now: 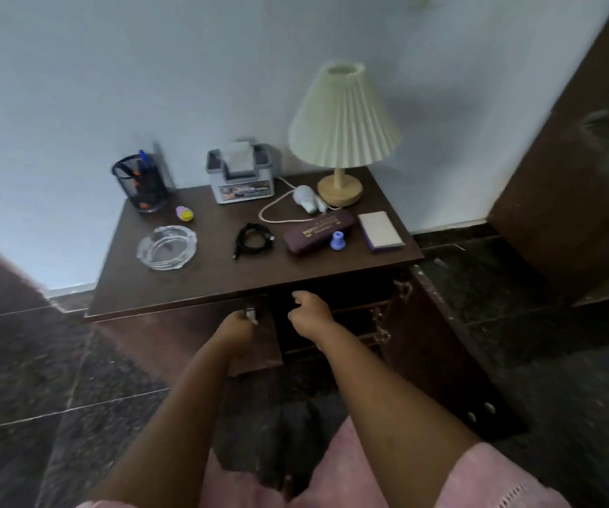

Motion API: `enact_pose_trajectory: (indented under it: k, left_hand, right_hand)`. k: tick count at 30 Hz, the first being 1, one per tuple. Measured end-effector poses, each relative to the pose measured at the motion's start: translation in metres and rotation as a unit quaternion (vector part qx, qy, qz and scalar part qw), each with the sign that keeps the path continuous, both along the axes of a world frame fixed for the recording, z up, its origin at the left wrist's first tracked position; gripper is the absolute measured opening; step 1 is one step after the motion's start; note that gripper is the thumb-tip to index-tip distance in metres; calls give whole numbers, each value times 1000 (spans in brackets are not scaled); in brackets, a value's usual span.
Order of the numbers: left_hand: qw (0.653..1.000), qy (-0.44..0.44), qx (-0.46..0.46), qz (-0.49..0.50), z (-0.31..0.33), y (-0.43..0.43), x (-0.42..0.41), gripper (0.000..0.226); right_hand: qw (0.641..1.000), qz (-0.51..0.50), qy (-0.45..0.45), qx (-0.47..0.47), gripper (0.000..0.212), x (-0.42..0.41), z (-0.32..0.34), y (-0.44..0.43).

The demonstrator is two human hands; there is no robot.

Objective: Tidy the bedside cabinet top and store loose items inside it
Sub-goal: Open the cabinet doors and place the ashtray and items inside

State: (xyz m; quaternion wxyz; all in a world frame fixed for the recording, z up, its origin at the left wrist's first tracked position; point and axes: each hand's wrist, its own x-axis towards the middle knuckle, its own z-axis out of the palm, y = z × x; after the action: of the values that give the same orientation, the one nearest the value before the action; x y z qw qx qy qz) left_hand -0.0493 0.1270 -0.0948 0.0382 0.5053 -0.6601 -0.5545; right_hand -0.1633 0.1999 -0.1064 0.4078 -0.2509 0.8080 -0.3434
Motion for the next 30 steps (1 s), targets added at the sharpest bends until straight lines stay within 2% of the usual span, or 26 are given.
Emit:
enact_pose_trajectory:
  k: [2,7,9,12,15,18,21,24,27,30]
  left_hand:
    - [997,-3,14,74,-10,-22,25,26]
    - [978,29,78,190,-35,-43,56,42]
    - [970,50,114,207,-40,-42,53,48]
    - [956,103,178,210,-41,-40,43,47]
    - [948,95,223,205,-39,-33,43,53]
    - [951,60,226,202,-43,-28,54,69]
    - [946,22,253,203,-38,-19,67,59]
    - [945,-38,235,225,-39,-9,89,49]
    - [945,-58,189,262,-42,-3,119,40]
    - [941,-96,108,306,-32,-3,153,37]
  right_hand:
    - [999,-20,-32,-7,54,14,-3,-24]
    - [998,-45,-24,-21,48,35,-28,-50]
    - [998,-58,0,-37,42,31,-37,-49]
    - [993,-102,13,-63,21,22,-45,-39]
    - [994,-94,-49,-12,20,19,-42,-27]
    - [994,-1,-96,56,16,28,-30,-24]
    - [972,128,-145,136,12,48,-15,-17]
    - [937,254,-157,181,17,80,-3,-9]
    - [902,356,-130,208,30,121,8,-11]
    - [872,454,-40,179,28,167,20,-27]
